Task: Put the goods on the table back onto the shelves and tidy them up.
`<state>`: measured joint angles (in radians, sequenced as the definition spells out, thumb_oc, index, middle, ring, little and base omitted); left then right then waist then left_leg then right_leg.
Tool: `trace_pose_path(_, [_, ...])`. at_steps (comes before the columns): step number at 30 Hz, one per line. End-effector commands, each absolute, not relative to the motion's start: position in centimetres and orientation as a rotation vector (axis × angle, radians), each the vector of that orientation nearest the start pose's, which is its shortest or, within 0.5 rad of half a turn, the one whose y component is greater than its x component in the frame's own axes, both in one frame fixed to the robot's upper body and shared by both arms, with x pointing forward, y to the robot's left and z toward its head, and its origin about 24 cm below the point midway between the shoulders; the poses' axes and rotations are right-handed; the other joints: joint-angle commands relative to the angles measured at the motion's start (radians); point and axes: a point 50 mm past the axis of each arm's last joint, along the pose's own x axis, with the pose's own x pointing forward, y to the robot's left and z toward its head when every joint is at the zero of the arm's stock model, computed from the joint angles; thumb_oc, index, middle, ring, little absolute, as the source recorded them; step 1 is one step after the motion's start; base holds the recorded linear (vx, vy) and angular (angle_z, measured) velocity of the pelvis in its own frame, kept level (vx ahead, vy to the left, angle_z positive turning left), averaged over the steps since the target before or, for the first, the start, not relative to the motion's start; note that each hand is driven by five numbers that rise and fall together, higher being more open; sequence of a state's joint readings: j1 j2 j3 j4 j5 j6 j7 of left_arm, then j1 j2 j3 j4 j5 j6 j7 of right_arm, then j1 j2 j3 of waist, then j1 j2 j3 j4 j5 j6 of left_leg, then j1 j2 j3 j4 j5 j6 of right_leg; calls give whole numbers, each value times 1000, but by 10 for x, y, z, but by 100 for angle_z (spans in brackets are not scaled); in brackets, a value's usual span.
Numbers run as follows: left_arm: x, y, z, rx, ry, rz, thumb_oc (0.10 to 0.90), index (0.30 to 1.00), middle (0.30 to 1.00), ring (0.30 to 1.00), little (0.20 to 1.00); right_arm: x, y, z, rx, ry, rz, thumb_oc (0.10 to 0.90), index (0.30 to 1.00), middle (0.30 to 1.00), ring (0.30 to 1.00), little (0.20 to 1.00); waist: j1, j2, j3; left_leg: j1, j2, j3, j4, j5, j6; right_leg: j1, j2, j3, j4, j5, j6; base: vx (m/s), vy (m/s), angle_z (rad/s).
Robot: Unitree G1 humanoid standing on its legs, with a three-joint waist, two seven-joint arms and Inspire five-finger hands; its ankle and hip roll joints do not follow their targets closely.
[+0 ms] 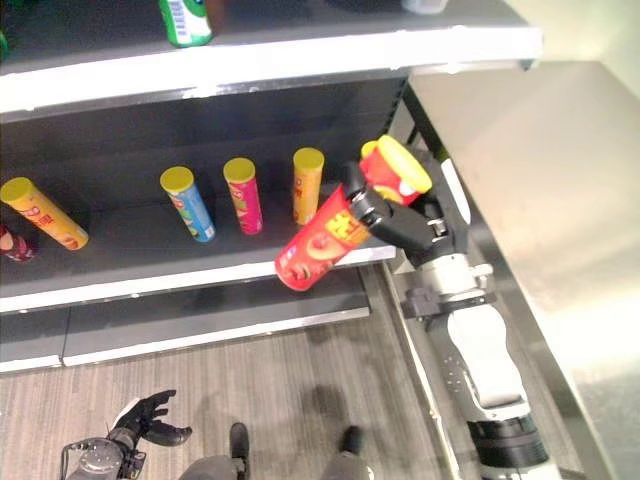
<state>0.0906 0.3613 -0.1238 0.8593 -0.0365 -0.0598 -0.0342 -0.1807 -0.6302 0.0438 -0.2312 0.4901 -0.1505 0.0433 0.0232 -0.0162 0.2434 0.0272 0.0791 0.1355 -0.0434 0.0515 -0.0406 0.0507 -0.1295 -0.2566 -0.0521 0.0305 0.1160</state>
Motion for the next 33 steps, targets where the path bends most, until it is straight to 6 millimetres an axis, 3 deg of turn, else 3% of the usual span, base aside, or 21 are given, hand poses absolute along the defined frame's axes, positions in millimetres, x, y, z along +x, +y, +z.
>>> trace_pose_path(1, [130, 280, -116, 371, 891, 69, 800, 900, 900, 900, 900, 252, -190, 228, -203, -776, 331, 400, 300, 300, 300, 300, 23, -40, -68, 2, -44, 38, -44, -63, -6, -54, 39, 53, 71, -45, 13, -2, -67, 28])
trace_pose_path(3, [122, 275, -121, 342, 915, 69, 800, 900, 900, 900, 900, 248, -186, 218, -292, -729, 364, 400, 300, 300, 300, 300, 29, -37, -72, -7, -40, 24, -25, -51, -12, -31, 50, 41, 24, -42, 7, -7, -110, 14])
trace_pose_path(6, [129, 266, -122, 319, 896, 67, 800, 900, 900, 900, 900, 249, -181, 212, -383, -705, 381, 400, 300, 300, 300, 300, 19, -37, -38, -117, -15, 34, 129, -56, -44, -7, 24, -28, -14, -36, -6, -130, -48, 59])
trace_pose_path(7, [129, 266, -122, 319, 896, 67, 800, 900, 900, 900, 900, 249, -181, 212, -383, -706, 381, 400, 300, 300, 300, 300, 18, -36, -39, -119, -15, 32, 131, -58, -44, -7, 24, -30, -14, -36, -6, -135, 83, 92])
trace_pose_path(9, [124, 259, -125, 287, 899, 73, 800, 900, 900, 900, 900, 254, -170, 208, -488, -697, 398, 400, 300, 300, 300, 300, 26, -32, -31, -126, 42, 53, 151, -56, -61, 2, 2, -50, -31, -19, 5, -87, 150, 66])
trace_pose_path(13, [121, 259, -126, 283, 900, 91, 800, 900, 900, 900, 900, 259, -161, 202, -491, -680, 426, 400, 300, 300, 300, 300, 34, -37, -26, -113, 145, 3, 129, -16, -84, -17, -45, -49, -26, -6, 25, -33, 158, -9])
trace_pose_path(14, [121, 260, -126, 283, 903, 96, 800, 900, 900, 900, 900, 261, -160, 199, -500, -670, 424, 400, 300, 300, 300, 300, 32, -31, -28, -96, 176, -16, 101, 4, -93, -21, -47, -50, -25, -8, 31, 32, 387, 6])
trace_pose_path(15, [119, 260, -127, 294, 912, 103, 800, 900, 900, 900, 900, 262, -160, 198, -509, -666, 414, 400, 300, 300, 300, 300, 26, -8, -45, -69, 221, -47, 30, 40, -123, -15, -61, -51, -26, -14, 48, 94, 402, 7])
trace_pose_path(16, [117, 259, -128, 296, 918, 96, 800, 900, 900, 900, 900, 262, -162, 197, -518, -659, 405, 400, 300, 300, 300, 300, 20, 10, -58, -46, 229, -37, -13, 44, -133, -9, -66, -55, -25, -15, 56, 122, 444, -3])
trace_pose_path(18, [116, 257, -131, 316, 936, 80, 800, 900, 900, 900, 900, 261, -167, 198, -530, -662, 371, 400, 300, 300, 300, 300, 12, 38, -77, -38, 212, -35, -44, 29, -154, -12, -87, -64, -23, 1, 67, 68, 362, 6])
trace_pose_path(20, [119, 257, -130, 345, 933, 63, 800, 900, 900, 900, 900, 260, -171, 196, -543, -653, 336, 400, 300, 300, 300, 300, 10, 43, -81, -41, 172, -46, -43, 16, -150, -9, -138, -71, -14, 24, 83, 65, 389, 29])
trace_pose_path(25, [122, 268, -125, 398, 928, 71, 800, 900, 900, 900, 900, 260, -165, 195, -546, -670, 308, 400, 300, 300, 300, 300, 19, 27, -70, -10, 47, -32, -28, -56, -71, -42, -269, -49, 83, 66, 107, 61, 356, 54])
trace_pose_path(27, [120, 276, -124, 403, 936, 106, 800, 900, 900, 900, 900, 262, -157, 198, -531, -694, 309, 400, 300, 300, 300, 300, 31, 23, -57, 8, 23, -3, -34, -70, -46, -78, -299, -57, 142, 88, 101, 4, 229, -4])
trace_pose_path(29, [120, 280, -123, 409, 933, 122, 800, 900, 900, 900, 900, 263, -155, 196, -525, -694, 304, 400, 300, 300, 300, 300, 34, 23, -52, 13, 20, 7, -38, -73, -42, -93, -297, -58, 169, 86, 100, 13, 147, -42])
trace_pose_path(30, [122, 283, -121, 408, 927, 142, 800, 900, 900, 900, 900, 264, -152, 194, -515, -693, 299, 400, 300, 300, 300, 300, 26, 26, -30, 26, 18, 12, -44, -74, -36, -128, -247, -6, 211, 71, 88, 9, 140, -37])
trace_pose_path(31, [123, 283, -120, 407, 926, 142, 800, 900, 900, 900, 900, 265, -152, 195, -515, -694, 298, 400, 300, 300, 300, 300, 27, 25, -31, 22, 18, 12, -44, -72, -35, -131, -247, -6, 209, 75, 87, -1, 101, -5])
trace_pose_path(32, [125, 281, -120, 391, 914, 155, 800, 900, 900, 900, 900, 268, -149, 198, -525, -717, 275, 400, 300, 300, 300, 300, 24, 31, -16, 15, 12, 5, -44, -67, -33, -160, -188, 28, 173, 56, 83, -13, 20, 8])
trace_pose_path(33, [127, 279, -120, 379, 904, 158, 800, 900, 900, 900, 900, 270, -146, 201, -525, -735, 270, 400, 300, 300, 300, 300, 22, 34, -4, 12, 13, 0, -44, -67, -34, -181, -165, 39, 152, 58, 79, 42, -12, 15])
